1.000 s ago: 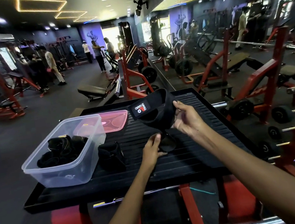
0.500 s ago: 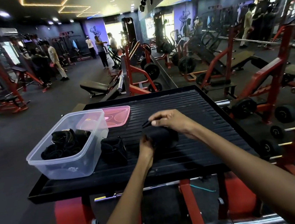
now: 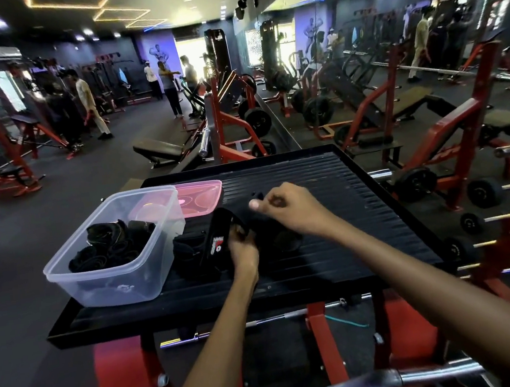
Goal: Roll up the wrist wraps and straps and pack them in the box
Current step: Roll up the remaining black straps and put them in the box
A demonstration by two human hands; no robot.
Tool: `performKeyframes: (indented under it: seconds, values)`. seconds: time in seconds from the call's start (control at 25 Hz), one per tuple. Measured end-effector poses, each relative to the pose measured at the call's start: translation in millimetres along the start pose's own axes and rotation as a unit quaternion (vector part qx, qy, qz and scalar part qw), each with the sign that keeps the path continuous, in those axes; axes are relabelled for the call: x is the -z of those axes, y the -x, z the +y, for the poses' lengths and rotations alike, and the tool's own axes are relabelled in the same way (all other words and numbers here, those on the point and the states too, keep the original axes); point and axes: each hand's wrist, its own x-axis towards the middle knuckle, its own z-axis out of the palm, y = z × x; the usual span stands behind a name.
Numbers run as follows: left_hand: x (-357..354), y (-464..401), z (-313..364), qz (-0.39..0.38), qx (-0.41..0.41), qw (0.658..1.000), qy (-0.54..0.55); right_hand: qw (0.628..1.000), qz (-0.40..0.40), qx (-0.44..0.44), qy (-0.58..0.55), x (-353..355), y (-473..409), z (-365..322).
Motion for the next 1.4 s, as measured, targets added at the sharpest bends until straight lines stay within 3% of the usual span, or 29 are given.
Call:
performKeyframes:
  seconds: [0.08,0.12,0.2,0.28,0.36,0.48,0.72,0.96,1.16,1.4]
  values:
    - [0,7,1,-0.016,0.002,0.997,-0.070,0.989,0.057,0.041,0.128,-15,3,-16]
    - [2,7,0,-0.010,-0.002,0.994,-0.108,0.990,0.057,0.034,0.124,-17,2,-24]
    - [2,2,4,0.012,0.001,1.000,-0.028,0.999,-0.006,-0.011,-0.033,-15,-6,-33]
    - [1,-6,-1,0.034,0.015,0.997,0.074,0.964,-0.054,-0.031,-0.257,-8,-14,-39]
    - [4,-7,-5,0.027,0.017,0.995,0.093,0.927,-0.007,-0.058,-0.371,1,-18,-37]
    - [7,-5,-5,-0.019,0.014,0.997,0.074,0.880,0.087,-0.099,-0.456,18,-22,-29]
    - [5,0,-2,-0.079,0.011,0.994,0.073,0.930,0.053,-0.112,-0.346,25,-25,0]
    - [6,1,1,-0.072,-0.007,0.994,0.080,0.966,-0.004,-0.124,-0.228,25,-21,21]
    - [4,0,1,-0.048,-0.029,0.997,0.055,0.971,0.019,-0.140,-0.193,27,-18,20]
    - [9,10,2,-0.040,-0.144,0.987,-0.052,0.968,0.057,-0.171,-0.176,24,-26,18]
